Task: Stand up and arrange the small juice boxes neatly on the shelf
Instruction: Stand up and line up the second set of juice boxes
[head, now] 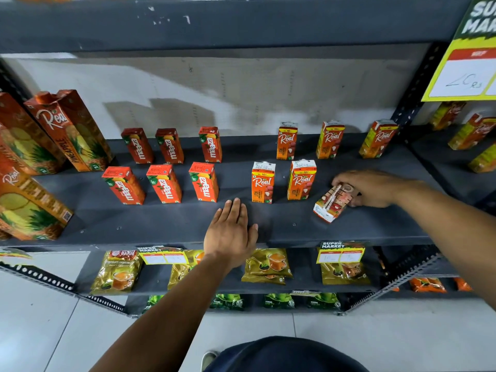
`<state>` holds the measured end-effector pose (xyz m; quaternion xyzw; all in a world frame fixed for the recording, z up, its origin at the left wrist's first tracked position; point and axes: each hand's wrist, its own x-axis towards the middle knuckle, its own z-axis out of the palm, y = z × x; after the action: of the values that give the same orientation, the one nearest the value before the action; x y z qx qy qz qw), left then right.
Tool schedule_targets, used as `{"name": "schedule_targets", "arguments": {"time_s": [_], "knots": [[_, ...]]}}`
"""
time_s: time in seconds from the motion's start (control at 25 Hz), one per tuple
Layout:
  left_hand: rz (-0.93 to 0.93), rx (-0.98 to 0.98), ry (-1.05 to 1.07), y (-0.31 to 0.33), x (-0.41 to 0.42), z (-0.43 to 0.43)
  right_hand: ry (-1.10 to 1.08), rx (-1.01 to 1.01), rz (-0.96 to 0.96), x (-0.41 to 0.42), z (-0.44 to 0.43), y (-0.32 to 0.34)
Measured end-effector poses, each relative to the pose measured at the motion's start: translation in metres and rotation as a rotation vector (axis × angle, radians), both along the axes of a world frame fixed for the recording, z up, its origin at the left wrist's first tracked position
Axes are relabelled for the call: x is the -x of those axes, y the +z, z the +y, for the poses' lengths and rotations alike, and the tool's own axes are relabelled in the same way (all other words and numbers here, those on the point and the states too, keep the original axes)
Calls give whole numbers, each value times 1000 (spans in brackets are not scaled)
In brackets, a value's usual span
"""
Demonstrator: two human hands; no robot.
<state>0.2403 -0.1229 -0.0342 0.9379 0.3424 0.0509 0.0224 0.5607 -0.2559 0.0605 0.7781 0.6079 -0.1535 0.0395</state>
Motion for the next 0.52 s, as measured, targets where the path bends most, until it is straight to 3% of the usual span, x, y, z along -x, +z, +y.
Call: {"name": "schedule_targets", "arguments": {"time_s": [0.12,0.24,0.36,0.52], "knots": [[5,-5,3,-1,-1,0,-76,4,88,-9,-12,13],[6,-15,5,0,-1,0,-137,-199,276,-11,-14,36],[13,-23,6,-1,0,-1,-37,-317,123,-13,-7,51],[22,-22,11,0,-1,-1,44,-331,86,-17,-1,57]]}}
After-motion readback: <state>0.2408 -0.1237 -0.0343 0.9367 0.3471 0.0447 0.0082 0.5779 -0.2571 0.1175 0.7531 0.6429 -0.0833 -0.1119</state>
